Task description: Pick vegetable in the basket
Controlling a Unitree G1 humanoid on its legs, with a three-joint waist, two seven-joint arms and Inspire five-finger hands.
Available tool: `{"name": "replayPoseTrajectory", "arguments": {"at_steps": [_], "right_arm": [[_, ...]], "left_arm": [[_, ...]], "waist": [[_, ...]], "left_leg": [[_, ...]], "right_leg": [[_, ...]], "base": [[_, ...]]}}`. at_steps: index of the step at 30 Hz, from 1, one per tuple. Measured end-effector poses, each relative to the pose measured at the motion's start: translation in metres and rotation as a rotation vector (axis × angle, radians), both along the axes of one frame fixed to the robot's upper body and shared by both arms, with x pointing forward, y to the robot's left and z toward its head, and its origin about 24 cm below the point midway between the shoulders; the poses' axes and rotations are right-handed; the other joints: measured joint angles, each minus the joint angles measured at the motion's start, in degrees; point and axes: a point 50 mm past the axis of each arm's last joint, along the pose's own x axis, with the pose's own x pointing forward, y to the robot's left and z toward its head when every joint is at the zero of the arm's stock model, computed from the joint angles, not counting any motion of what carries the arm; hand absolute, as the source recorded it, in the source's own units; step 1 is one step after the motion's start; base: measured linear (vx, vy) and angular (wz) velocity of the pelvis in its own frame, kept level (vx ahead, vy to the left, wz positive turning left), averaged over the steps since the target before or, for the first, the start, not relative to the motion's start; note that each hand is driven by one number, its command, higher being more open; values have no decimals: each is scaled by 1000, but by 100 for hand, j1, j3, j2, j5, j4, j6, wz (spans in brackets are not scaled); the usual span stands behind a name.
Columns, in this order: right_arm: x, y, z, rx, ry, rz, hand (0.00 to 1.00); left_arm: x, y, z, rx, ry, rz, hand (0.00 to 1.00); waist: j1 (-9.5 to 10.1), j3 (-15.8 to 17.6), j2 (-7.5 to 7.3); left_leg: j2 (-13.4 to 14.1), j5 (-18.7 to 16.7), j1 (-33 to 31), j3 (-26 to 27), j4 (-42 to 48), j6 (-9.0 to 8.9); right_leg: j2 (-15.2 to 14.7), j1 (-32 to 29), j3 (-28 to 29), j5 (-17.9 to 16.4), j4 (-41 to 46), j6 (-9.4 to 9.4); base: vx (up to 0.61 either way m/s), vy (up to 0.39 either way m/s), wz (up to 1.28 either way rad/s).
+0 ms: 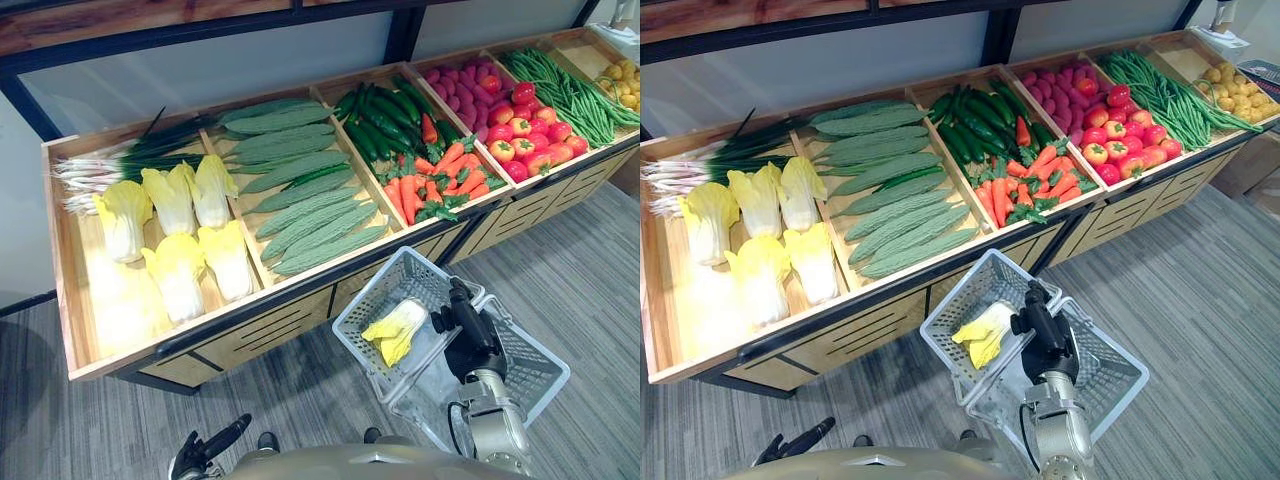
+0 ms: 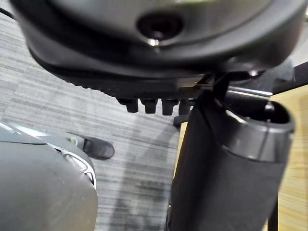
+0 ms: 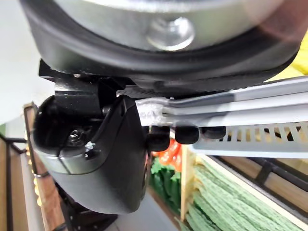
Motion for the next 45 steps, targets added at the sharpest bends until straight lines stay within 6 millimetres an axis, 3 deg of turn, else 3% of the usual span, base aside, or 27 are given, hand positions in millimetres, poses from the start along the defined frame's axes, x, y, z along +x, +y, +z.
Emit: {"name": "replayPoseTrajectory", "arguments": {"at_steps": [4, 8, 12, 16, 17, 19, 20, 22, 23, 25, 26, 28, 29, 31, 32, 33, 34, 36, 37, 40, 42, 45], "right_arm": [[-1, 1, -1, 23, -3, -30, 0], [-2, -5, 0, 13, -6, -52, 0], [-6, -13, 4, -4, -15, -87, 0], [-1, -12, 6, 4, -33, -93, 0], [-2, -11, 6, 9, -31, -96, 0], [-3, -11, 5, 18, -26, -107, 0], [-2, -15, 9, 6, -43, -122, 0], [0, -16, 13, 0, -63, -119, 0], [2, -16, 17, -6, -76, -114, 0], [7, -18, 20, -24, -91, -99, 0], [9, -20, 22, -32, -96, -93, 0], [15, -20, 26, -59, -108, -53, 0], [21, -20, 29, -81, -121, -19, 0], [23, -18, 30, -87, -121, 5, 0], [22, -16, 28, -80, -111, 12, 0], [21, -13, 26, -73, -102, 20, 0], [22, -13, 26, -63, -110, 11, 0], [24, -12, 28, -64, -121, 15, 0], [24, -12, 28, -63, -123, 16, 0], [14, -4, 20, -15, -109, 10, 0], [11, -2, 18, 1, -105, 6, 0], [4, -1, 13, 13, -80, -11, 0]], "left_arm": [[-4, -1, 0, 5, 13, 9, 100], [-11, -7, -2, -4, 36, 23, 100], [-2, -1, 1, 28, 8, 4, 100], [15, 18, 9, 109, -31, -67, 100], [19, 22, 11, 119, -41, -71, 100], [33, 28, 16, 142, -77, -82, 100], [47, 33, 21, 178, -109, -118, 100], [56, 36, 27, 198, -149, -126, 100], [61, 36, 31, 209, -182, -128, 100], [58, 33, 29, 197, -173, -121, 100], [57, 31, 29, 192, -172, -121, 100], [55, 24, 26, 171, -168, -115, 100], [55, 13, 23, 139, -167, -106, 100], [56, -2, 18, 91, -166, -104, 100], [53, -7, 15, 69, -157, -101, 100], [49, -6, 15, 80, -150, -92, 100], [52, -5, 16, 79, -163, -94, 100], [53, -5, 16, 79, -174, -94, 100], [49, -8, 14, 67, -157, -84, 100], [43, 5, 14, 87, -131, -89, 100], [43, 10, 14, 103, -119, -108, 100], [41, 11, 13, 105, -101, -126, 100]], "waist": [[20, 111, 11], [0, 248, 188], [-54, 483, 133], [-196, 808, -123], [-197, 842, -124], [-223, 875, -104], [-206, 886, -87], [-175, 904, -58], [-173, 894, -37], [-172, 850, -45], [-163, 834, -65], [-104, 707, -37], [-26, 629, 92], [-33, 597, 166], [-21, 606, 149], [37, 611, 4], [74, 541, -99], [160, 504, -143], [213, 459, -47], [216, 246, -344], [134, 270, -431], [108, 305, -424]], "left_leg": [[291, -934, -492, 236, 1510, -32], [777, -1667, -748, 670, 2724, 21], [1091, -2148, -746, 1378, 3358, 108], [1314, -2496, -754, 2252, 3774, 202], [1372, -2519, -765, 2391, 3807, 239], [1513, -2538, -819, 2679, 3864, 368], [1550, -2544, -776, 2864, 3851, 383], [1582, -2543, -621, 3076, 3771, 382], [1574, -2528, -481, 3272, 3687, 355], [1562, -2505, -351, 3510, 3612, 308], [1557, -2487, -320, 3573, 3587, 274], [1515, -2383, -303, 3752, 3464, 86], [1542, -2263, -314, 3889, 3300, 0], [1645, -2006, -246, 3902, 3386, 121], [1908, -1803, -244, 3802, 3844, 412], [2008, -1924, -394, 3601, 4085, 224], [1786, -2075, -705, 3430, 3856, 185], [1531, -1861, -1070, 3409, 3274, 499], [1480, -1079, -1160, 3433, 2701, 597], [1270, -1063, -913, 3461, 2584, 565], [1231, -1097, -806, 3471, 2609, 621], [1193, -1121, -459, 3505, 2601, 607]], "right_leg": [[24, -62, 279, -48, 65, -37], [286, -337, 848, -163, 432, -8], [456, -648, 1619, -69, 548, 151], [554, -985, 2366, 309, 317, 334], [545, -1033, 2282, 402, 234, 297], [355, -1254, 1192, 439, 362, 50], [70, -1354, 46, 236, 895, -254], [-145, -1454, -815, -56, 1531, -686], [-368, -1564, -1508, -347, 2240, -1018], [-620, -1692, -2113, -596, 2800, -1176], [-675, -1721, -2263, -666, 2906, -1145], [-693, -1800, -2586, -769, 2685, -880], [-516, -1802, -2652, -721, 2388, -805], [-305, -1544, -2686, -656, 1971, -749], [-160, -1229, -2704, -608, 1704, -763], [-60, -856, -2669, -518, 1312, -763], [-107, -657, -2658, -427, 1019, -722], [-104, -442, -2650, -363, 813, -656], [17, -276, -2589, -345, 720, -601], [7, 98, -2497, -219, 166, -333], [44, 340, -2517, -125, -118, -258], [49, 744, -2497, -81, -284, -256]], "base": [[-87, 32, -36], [-53, 102, -80], [-12, 150, -95], [9, 175, -107], [1, 174, -98], [50, 134, -68], [104, 98, -64], [128, 63, -59], [102, 19, -54], [95, -46, -47], [130, -116, -50], [148, -138, -68], [202, -166, -63], [220, -166, -28], [212, -169, 1], [187, -142, 7], [114, -72, 6], [89, 6, -10], [154, 58, -32], [144, 42, -4], [101, 27, 10], [57, 6, -4]]}}
